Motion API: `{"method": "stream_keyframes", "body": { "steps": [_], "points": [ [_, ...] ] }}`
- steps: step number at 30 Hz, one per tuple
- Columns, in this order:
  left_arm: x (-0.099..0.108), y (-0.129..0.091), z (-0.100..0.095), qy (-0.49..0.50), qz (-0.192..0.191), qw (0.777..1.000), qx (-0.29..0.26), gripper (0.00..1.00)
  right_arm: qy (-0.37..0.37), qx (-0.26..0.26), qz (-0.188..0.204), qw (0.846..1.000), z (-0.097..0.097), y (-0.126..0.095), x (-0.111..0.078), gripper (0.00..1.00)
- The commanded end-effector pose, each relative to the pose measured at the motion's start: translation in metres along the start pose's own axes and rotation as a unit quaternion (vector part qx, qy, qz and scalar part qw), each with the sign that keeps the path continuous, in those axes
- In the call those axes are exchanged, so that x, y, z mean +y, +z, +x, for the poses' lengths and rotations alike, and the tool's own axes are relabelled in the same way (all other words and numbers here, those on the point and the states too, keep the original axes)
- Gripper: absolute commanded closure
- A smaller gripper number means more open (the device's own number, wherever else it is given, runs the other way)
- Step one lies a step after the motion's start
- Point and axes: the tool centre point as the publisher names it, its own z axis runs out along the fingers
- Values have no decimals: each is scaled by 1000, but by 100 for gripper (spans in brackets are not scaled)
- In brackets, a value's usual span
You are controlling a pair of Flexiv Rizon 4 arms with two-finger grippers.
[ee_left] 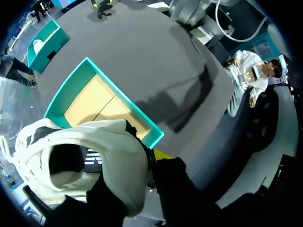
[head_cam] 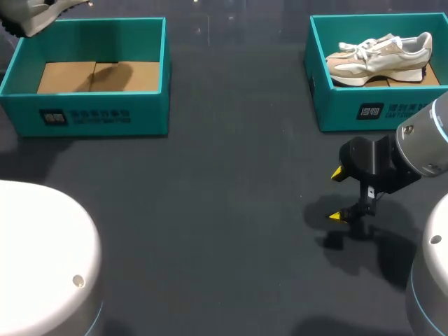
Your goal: Take the shoe out of the shoebox, open the shoe tongue, remove and reinsert the insole, then place the shoe into the shoebox
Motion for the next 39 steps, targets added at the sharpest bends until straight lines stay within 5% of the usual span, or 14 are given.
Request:
{"method": "stream_keyframes", "body": {
  "steps": [1,10,17,26,39],
  "points": [
    [-6,2,10,22,-27,999,-28,100,0,-2,1,1000,2,0,0,0],
    [-6,2,10,22,-27,999,-28,100,0,-2,1,1000,2,0,0,0],
    [15,17,4,190,-2,982,22,100,0,-2,1,1000,2,0,0,0],
    [30,25,10,265,-69,958,81,100,0,-2,1,1000,2,0,0,0],
    [31,31,6,285,-64,954,73,100,0,-2,1,1000,2,0,0,0]
  ]
}}
